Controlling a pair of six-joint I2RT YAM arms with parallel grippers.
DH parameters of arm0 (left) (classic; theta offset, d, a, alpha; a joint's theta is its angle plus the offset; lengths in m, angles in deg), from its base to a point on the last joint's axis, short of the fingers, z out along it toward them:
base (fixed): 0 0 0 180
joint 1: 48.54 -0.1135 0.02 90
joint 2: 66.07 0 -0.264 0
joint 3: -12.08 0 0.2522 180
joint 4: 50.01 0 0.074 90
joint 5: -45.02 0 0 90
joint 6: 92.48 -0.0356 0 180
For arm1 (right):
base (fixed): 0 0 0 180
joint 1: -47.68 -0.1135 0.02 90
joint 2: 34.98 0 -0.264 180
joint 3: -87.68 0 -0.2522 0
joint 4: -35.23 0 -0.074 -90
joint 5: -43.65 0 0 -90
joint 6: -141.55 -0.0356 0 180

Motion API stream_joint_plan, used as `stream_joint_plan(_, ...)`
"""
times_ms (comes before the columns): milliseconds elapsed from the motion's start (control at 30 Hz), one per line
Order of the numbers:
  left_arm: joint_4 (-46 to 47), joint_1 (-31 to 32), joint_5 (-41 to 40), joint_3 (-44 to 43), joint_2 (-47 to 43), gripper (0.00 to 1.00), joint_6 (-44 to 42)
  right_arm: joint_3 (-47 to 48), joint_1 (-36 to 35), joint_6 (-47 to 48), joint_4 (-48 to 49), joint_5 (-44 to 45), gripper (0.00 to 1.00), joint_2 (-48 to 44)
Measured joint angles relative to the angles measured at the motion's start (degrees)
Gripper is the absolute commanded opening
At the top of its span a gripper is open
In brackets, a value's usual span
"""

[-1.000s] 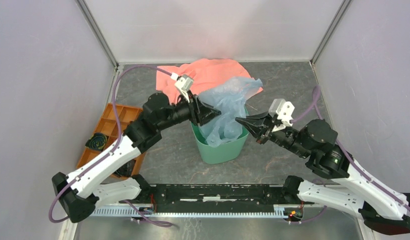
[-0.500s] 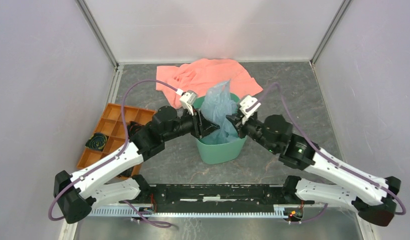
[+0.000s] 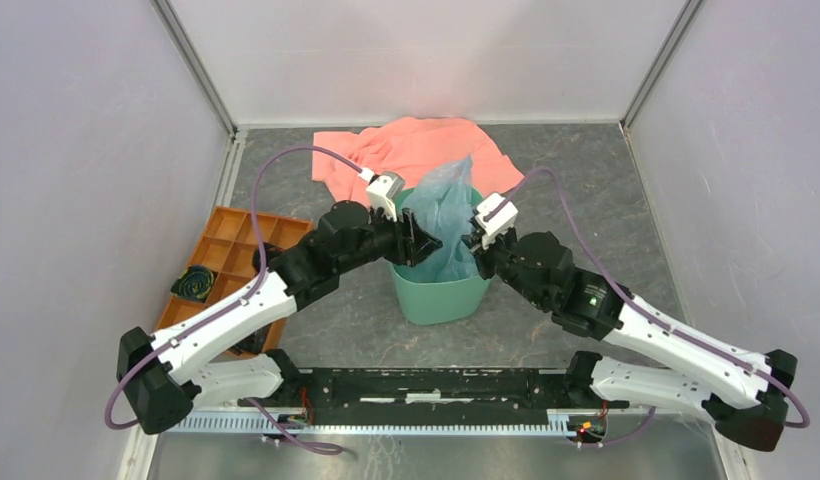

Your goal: Put the trash bags into the trash bin

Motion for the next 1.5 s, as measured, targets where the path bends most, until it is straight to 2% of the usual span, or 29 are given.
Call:
stream_joint_plan(100,-0.26,0.02,0.22,0.02,-0.76,0.74,-2.05,-0.52,-0.02,-0.28,-0.20,-0.07,0.01,-3.04)
stream_joint_plan(200,-2.25,0.02,0.57,-0.57,-3.43,0.82,-5.09,-1.18,-0.02,-0.22,0.70,-1.42,0.02,-6.40)
stream_joint_plan(367,-7.43,-0.04,1.25,-7.72,-6.73,0.84,-5.84,-1.66,-0.02,0.35,3.65,-5.62,0.01,-8.66)
stream_joint_plan(500,-9.35,-0.04,-1.84,-15.82,-6.23,0.84,-5.46,-1.86,-0.02,0.70,4.48,-7.74,0.01,-8.72)
stream_joint_plan(600,-9.90,-0.04,-4.44,-20.52,-3.67,0.87,-5.40,-2.69,-0.02,0.74,5.09,-8.70,0.01,-9.07)
stream_joint_plan(700,-9.35,-0.04,-4.81,-23.78,0.96,0.99,-5.42,-3.58,-0.02,0.72,5.27,-9.33,0.01,-9.64)
stream_joint_plan(1000,-8.35,-0.04,-4.76,-34.18,19.89,1.00,-7.82,-4.55,-0.02,0.72,5.97,-9.92,0.01,-11.23)
stream_joint_plan(1067,-8.44,-0.04,-4.83,-36.46,22.80,0.92,-9.01,-4.70,-0.02,0.72,6.14,-9.90,0.01,-11.56)
stream_joint_plan(1133,-8.83,-0.04,-5.25,-38.23,25.03,0.79,-9.97,-5.03,-0.02,0.72,6.32,-9.90,0.01,-11.89)
stream_joint_plan(1200,-9.79,-0.04,-5.22,-39.67,26.36,0.59,-10.86,-5.22,-0.02,0.72,6.23,-9.88,0.01,-12.00)
stream_joint_plan(1267,-10.93,-0.04,-4.66,-41.09,27.36,0.33,-11.52,-5.22,-0.02,0.72,6.10,-9.84,0.01,-12.00)
stream_joint_plan(1333,-11.80,-0.04,-4.09,-42.42,28.04,0.15,-13.00,-5.22,-0.02,0.72,5.81,-9.73,0.01,-12.11)
stream_joint_plan(1433,-13.68,-0.04,-4.17,-42.82,27.54,0.03,-14.27,-5.18,-0.02,0.70,4.70,-8.57,0.01,-12.48)
stream_joint_plan(1500,-14.03,-0.04,-4.15,-41.64,25.79,0.02,-14.29,-4.85,-0.02,0.48,3.19,-6.16,0.01,-12.83)
